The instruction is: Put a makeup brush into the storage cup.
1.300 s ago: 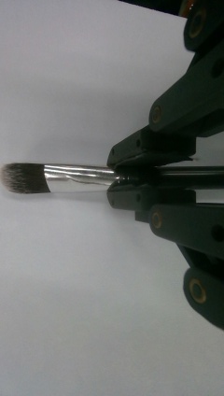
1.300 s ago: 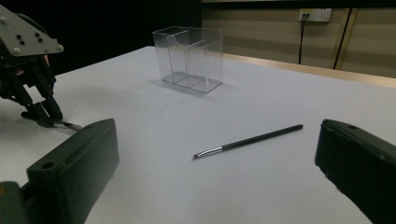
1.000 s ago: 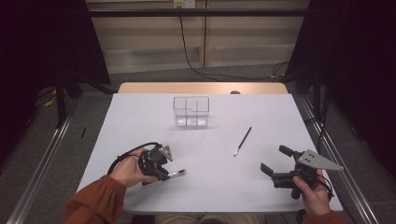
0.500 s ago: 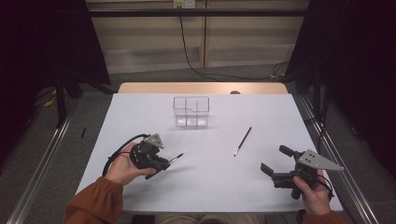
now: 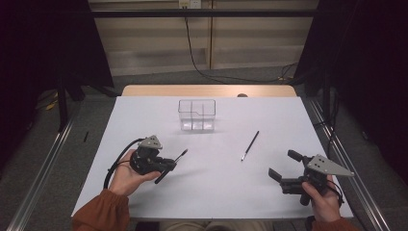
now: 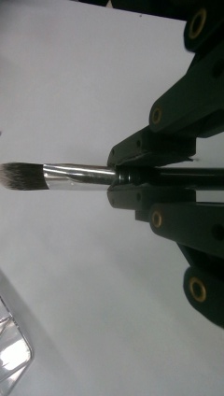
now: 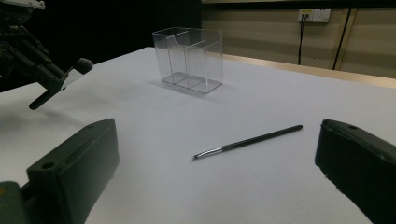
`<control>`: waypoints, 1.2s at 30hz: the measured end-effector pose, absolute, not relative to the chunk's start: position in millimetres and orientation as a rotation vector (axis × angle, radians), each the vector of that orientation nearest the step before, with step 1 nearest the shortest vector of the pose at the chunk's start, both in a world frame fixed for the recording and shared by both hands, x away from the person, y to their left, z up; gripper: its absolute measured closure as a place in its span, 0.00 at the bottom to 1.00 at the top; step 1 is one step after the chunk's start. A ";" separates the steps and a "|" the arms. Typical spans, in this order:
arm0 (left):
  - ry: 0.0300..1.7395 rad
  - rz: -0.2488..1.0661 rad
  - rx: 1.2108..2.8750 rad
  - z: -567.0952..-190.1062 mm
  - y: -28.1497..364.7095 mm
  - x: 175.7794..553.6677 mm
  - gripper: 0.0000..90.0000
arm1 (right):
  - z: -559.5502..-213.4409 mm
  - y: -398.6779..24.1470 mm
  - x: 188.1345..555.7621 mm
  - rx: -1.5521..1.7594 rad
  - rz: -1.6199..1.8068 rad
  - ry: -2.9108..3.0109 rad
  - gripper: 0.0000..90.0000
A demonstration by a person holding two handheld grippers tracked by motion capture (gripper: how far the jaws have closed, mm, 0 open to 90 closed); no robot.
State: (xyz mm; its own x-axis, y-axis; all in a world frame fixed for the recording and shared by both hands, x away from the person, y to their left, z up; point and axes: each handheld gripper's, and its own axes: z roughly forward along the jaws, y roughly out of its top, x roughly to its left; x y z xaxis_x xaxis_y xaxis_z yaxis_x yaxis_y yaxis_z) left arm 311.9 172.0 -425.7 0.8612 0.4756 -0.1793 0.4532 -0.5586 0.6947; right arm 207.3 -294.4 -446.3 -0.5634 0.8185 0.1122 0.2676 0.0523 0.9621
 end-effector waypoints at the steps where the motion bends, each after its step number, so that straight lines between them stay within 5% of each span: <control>1: 0.676 0.031 2.224 -426.0 173.2 311.7 0.88 | -446.3 -294.4 207.2 1.087 1.532 1.865 0.00; 36: 0.650 0.217 1.913 -408.9 179.9 308.4 0.88 | -445.9 -293.6 207.3 1.086 1.539 1.857 0.00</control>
